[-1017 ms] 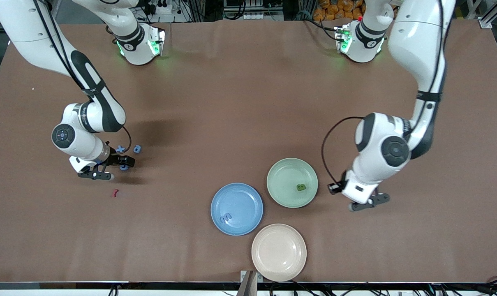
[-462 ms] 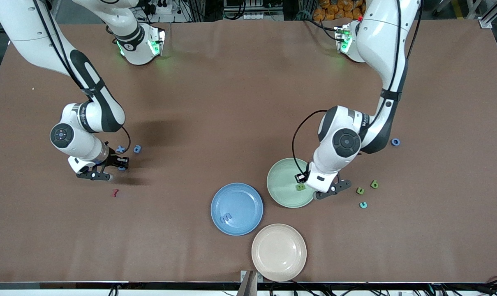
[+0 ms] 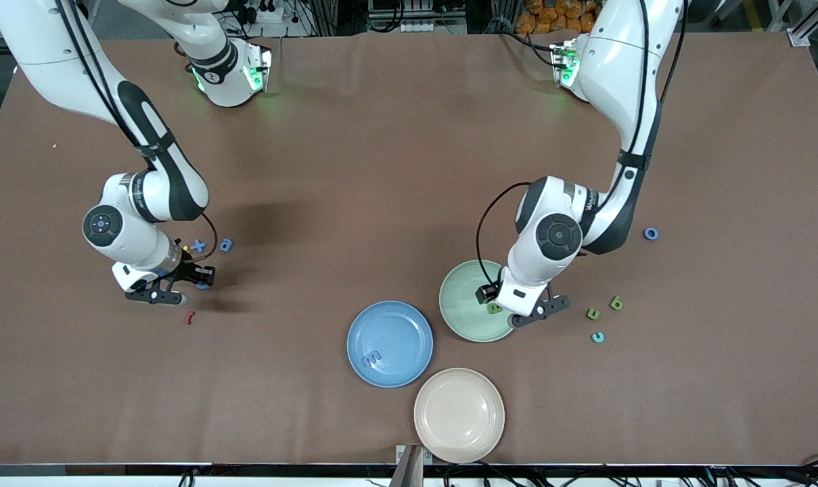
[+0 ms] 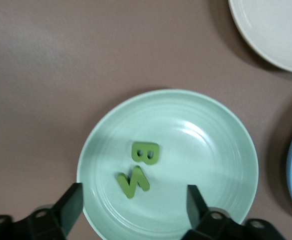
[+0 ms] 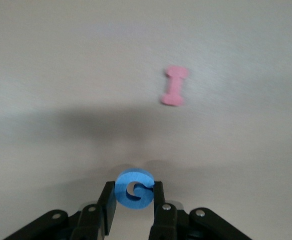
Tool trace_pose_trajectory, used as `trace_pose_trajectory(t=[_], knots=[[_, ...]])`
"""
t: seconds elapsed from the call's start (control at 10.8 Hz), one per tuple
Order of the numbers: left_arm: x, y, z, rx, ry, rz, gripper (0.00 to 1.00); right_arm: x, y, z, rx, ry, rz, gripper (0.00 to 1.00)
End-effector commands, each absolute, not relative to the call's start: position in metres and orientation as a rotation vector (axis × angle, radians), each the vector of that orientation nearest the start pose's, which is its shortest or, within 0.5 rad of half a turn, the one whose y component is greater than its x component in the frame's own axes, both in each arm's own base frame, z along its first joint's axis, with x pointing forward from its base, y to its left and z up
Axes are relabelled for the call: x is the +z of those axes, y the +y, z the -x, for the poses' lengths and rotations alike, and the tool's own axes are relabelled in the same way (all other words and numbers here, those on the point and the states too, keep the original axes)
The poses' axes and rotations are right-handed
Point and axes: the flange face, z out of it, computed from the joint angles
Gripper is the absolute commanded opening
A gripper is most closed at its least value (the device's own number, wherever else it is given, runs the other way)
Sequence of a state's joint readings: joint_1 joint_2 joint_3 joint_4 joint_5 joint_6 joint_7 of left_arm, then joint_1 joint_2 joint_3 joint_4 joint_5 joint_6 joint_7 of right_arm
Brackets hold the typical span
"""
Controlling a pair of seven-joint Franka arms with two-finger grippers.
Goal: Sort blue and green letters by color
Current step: 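Drop the N in the green plate while the right gripper carries G, then grasp the green n with the left gripper while the right drops G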
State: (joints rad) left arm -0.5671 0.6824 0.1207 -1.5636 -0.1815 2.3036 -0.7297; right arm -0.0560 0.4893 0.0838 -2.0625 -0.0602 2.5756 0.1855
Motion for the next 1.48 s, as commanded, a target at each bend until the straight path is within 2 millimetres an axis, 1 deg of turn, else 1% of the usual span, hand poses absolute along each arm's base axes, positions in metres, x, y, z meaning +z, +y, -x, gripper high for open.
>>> trace_pose_trajectory(t=[0.0, 0.09, 0.18, 0.28, 0.37, 0.46, 0.65, 0.74, 0.83, 0.92, 1.02, 1.11, 1.29, 1.39], knots=[[0.276, -0.273, -0.651, -0.078, -0.437, 3.177, 1.00, 0.220, 0.071, -0.622, 0.005, 0.309, 3.116, 0.00], [0.274, -0.257, -0.655, -0.073, -0.280, 3.183, 1.00, 0.227, 0.090, -0.630, 0.009, 0.362, 3.102, 0.00], [0.270, -0.235, -0.662, -0.070, -0.090, 3.184, 1.00, 0.233, 0.112, -0.638, 0.014, 0.420, 3.064, 0.00], [0.267, -0.215, -0.667, -0.078, 0.118, 3.154, 1.00, 0.236, 0.128, -0.647, 0.029, 0.483, 3.016, 0.00], [0.260, -0.197, -0.667, -0.052, 0.261, 3.141, 1.00, 0.237, 0.145, -0.654, 0.040, 0.533, 2.978, 0.00], [0.258, -0.175, -0.672, -0.049, 0.430, 3.112, 1.00, 0.240, 0.165, -0.660, 0.032, 0.592, 2.949, 0.00], [0.249, -0.147, -0.671, -0.025, 0.706, 3.046, 1.00, 0.247, 0.215, -0.672, 0.003, 0.725, 2.894, 0.00], [0.245, -0.135, -0.670, -0.019, 0.803, 3.005, 1.00, 0.249, 0.237, -0.675, -0.006, 0.804, 2.860, 0.00], [0.239, -0.127, -0.668, -0.048, 0.853, 2.993, 1.00, 0.250, 0.255, -0.676, -0.006, 0.879, 2.828, 0.00], [0.224, -0.125, -0.662, -0.109, 0.884, 2.980, 1.00, 0.252, 0.275, -0.676, -0.013, 0.928, 2.798, 0.00], [0.211, -0.128, -0.655, -0.187, 0.900, 2.983, 1.00, 0.261, 0.301, -0.677, -0.022, 0.981, 2.746, 0.00], [0.201, -0.124, -0.652, -0.210, 0.898, 2.989, 1.00, 0.266, 0.322, -0.680, -0.013, 1.047, 2.678, 0.00], [0.194, -0.124, -0.651, -0.197, 0.896, 2.994, 1.00, 0.278, 0.352, -0.691, -0.056, 1.128, 2.516, 0.00], [0.192, -0.121, -0.651, -0.195, 0.890, 2.996, 1.00, 0.282, 0.362, -0.693, -0.093, 1.153, 2.434, 0.00]])
